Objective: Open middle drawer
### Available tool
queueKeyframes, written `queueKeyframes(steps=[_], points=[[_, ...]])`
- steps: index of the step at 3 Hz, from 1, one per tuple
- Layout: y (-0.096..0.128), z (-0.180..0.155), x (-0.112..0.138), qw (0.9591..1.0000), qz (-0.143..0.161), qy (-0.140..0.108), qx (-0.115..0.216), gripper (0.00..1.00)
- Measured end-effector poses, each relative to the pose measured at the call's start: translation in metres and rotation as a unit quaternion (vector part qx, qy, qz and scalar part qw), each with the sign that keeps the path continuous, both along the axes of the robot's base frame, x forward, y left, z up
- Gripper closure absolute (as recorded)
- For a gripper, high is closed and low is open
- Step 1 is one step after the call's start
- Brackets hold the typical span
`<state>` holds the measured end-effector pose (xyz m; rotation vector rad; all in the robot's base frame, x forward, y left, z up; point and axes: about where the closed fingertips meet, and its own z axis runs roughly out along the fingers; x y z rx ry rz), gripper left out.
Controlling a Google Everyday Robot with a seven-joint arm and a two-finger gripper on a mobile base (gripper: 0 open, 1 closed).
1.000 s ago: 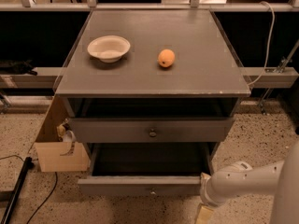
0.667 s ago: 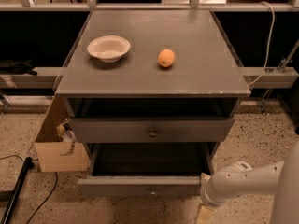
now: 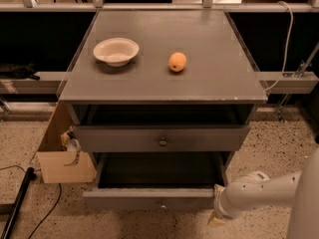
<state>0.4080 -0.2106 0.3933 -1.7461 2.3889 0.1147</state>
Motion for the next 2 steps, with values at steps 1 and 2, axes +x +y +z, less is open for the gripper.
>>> queueKeyframes(steps=[1, 2], points=[[0.0, 0.006, 0.0, 1.0, 0.0, 0.0, 0.0, 0.62], [-0.009, 0.01, -0.014, 1.0, -0.006, -0.007, 0.003, 0.85]])
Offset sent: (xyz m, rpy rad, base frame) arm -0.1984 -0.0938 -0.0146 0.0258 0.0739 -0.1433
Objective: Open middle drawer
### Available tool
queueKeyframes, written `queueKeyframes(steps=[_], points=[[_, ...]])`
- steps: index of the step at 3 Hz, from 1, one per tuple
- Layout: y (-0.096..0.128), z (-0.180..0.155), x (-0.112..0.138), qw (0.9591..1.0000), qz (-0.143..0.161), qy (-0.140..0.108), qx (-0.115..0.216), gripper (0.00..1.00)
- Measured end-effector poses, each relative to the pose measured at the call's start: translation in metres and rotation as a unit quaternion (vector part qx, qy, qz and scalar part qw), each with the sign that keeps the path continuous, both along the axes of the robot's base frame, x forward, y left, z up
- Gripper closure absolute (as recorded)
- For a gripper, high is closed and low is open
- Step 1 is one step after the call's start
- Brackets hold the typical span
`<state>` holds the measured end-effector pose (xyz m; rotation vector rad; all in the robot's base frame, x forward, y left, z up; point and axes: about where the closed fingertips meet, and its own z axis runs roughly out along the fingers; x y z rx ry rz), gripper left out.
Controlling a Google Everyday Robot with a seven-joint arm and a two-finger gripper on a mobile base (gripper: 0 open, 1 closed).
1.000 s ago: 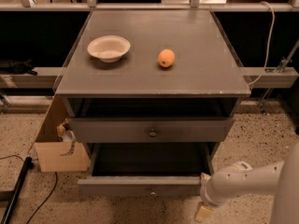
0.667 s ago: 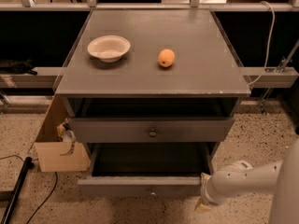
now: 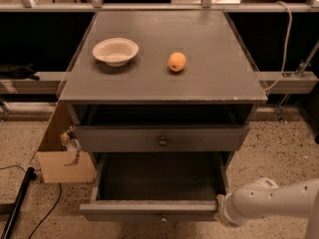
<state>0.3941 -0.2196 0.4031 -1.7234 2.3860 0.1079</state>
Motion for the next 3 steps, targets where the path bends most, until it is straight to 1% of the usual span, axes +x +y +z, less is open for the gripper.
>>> queueKeyframes(steps=[1, 2, 3], points=[[0.0001, 0.0015, 0.0, 1.0, 0.0, 0.0, 0.0, 1.0], [0.0, 0.0028, -0.0002, 1.0, 0.0, 0.0, 0.0, 1.0], [0.0, 0.0028, -0.0002, 1.0, 0.0, 0.0, 0.0, 0.84]])
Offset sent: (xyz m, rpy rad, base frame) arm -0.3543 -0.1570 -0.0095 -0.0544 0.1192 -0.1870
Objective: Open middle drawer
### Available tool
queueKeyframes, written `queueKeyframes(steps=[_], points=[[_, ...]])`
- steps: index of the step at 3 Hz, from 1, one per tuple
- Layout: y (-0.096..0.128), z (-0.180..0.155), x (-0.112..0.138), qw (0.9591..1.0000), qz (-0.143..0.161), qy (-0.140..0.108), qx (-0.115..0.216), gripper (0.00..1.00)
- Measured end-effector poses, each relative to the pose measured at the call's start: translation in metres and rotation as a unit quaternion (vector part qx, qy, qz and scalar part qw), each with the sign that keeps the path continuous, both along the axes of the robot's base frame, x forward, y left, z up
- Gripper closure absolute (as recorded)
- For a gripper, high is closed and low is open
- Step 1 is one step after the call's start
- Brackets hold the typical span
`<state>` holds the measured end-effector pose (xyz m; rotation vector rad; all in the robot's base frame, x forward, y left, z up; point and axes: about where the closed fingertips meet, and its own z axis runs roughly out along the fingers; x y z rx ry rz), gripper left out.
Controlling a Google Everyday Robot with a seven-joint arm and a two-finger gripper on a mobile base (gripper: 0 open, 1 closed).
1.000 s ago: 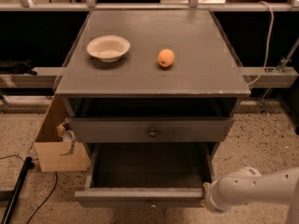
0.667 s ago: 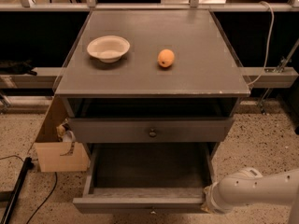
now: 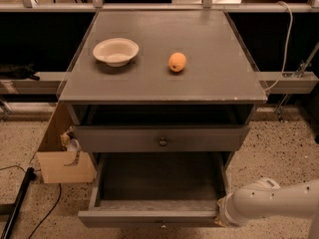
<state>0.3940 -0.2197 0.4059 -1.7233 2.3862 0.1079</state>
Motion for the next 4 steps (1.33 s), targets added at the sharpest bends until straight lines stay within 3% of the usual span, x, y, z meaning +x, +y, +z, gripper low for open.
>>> queueKeyframes(steps=[3, 4], points=[[0.0, 0.0, 0.0, 1.0, 0.0, 0.0, 0.0, 0.16], [0.0, -0.0001, -0.0001, 1.0, 0.0, 0.0, 0.0, 0.0]])
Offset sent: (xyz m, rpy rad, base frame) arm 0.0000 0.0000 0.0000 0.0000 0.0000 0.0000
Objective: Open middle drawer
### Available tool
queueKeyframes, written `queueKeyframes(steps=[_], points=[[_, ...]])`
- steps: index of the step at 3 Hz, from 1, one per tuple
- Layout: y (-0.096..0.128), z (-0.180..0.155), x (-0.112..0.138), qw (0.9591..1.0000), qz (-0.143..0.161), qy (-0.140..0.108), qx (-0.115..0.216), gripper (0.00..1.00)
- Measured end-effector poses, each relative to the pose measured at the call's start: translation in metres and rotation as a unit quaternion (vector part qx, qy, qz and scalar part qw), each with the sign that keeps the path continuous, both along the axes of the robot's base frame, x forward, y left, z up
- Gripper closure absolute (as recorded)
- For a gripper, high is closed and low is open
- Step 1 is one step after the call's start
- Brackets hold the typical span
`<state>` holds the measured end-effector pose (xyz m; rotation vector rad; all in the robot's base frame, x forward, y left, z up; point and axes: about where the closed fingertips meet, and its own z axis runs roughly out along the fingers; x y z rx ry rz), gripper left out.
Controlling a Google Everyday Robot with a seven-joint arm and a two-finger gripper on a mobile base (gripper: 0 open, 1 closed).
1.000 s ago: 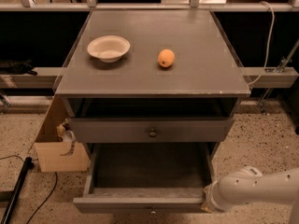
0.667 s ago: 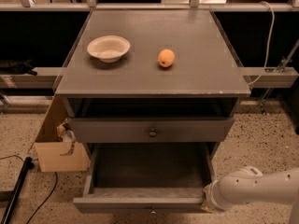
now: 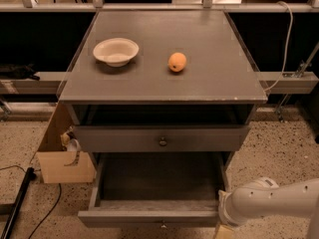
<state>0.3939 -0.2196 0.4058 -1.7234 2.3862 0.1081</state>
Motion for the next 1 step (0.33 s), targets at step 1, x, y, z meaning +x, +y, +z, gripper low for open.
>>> queueKeyframes(steps=[1], points=[[0.0, 0.0, 0.0, 1.0, 0.0, 0.0, 0.0, 0.0]])
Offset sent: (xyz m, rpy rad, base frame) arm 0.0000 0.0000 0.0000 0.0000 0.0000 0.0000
